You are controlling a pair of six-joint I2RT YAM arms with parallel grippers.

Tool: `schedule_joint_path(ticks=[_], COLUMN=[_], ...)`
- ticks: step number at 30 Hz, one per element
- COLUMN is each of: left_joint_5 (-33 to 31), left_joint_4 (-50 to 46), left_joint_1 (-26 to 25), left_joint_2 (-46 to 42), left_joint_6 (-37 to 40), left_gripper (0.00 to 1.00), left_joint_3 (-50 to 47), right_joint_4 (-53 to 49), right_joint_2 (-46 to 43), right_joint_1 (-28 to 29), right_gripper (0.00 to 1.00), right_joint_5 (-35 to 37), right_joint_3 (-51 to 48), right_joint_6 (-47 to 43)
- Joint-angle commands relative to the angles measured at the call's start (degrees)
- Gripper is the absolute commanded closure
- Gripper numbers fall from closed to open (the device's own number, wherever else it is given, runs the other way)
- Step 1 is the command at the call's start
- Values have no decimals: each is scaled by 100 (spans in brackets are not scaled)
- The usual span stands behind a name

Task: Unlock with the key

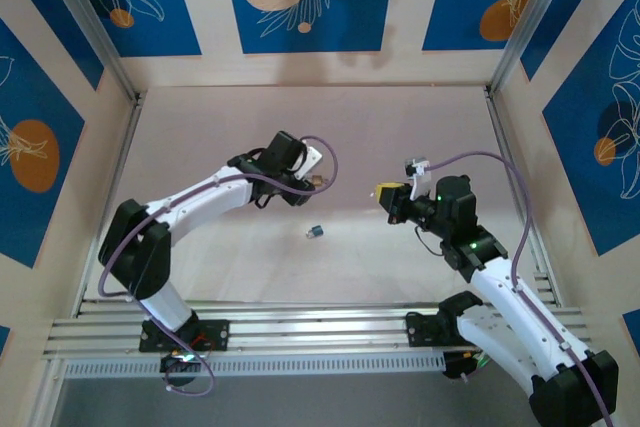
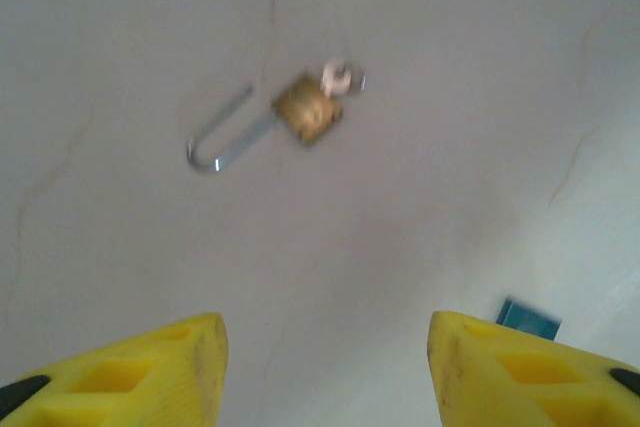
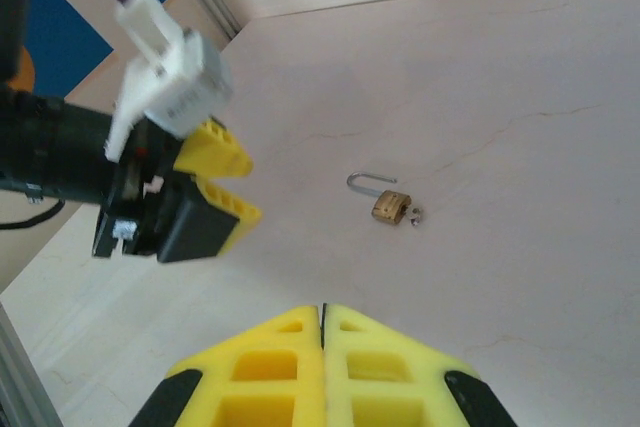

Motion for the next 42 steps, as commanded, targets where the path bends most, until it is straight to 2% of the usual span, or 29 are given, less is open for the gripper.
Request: schedule_joint_path(ticks=[1, 9, 18, 22, 30, 39, 42], left_joint_5=[-349, -436, -451, -202, 157, 687, 687], left_joint_4=[-960, -1228, -1386, -1408, -1854, -1704, -1757], left_joint_1=[-99, -347, -587, -650, -738, -964, -1002], left_joint_2=[203, 357, 491, 513, 1025, 1546, 1755], left_joint_6=[-173, -163, 79, 221, 346, 496, 506], left_gripper=[43, 35, 34, 34, 42, 45, 53], left_joint_3=[226, 217, 304, 289, 632, 1045, 1197], right_joint_4=[-66, -53, -18, -24, -16, -42, -65], right_joint_2=[-134, -234, -260, -278, -295, -305, -339], right_joint_1=[-43, -71, -111, -121, -131, -187, -217], right_gripper=[100, 100, 100, 100, 100, 100, 100], right_joint_5=[212, 398, 469, 479, 470, 427, 414], right_joint_3=[-135, -200, -228, -234, -258, -254, -254], right_joint_6=[92, 105, 150, 149, 166, 161, 176])
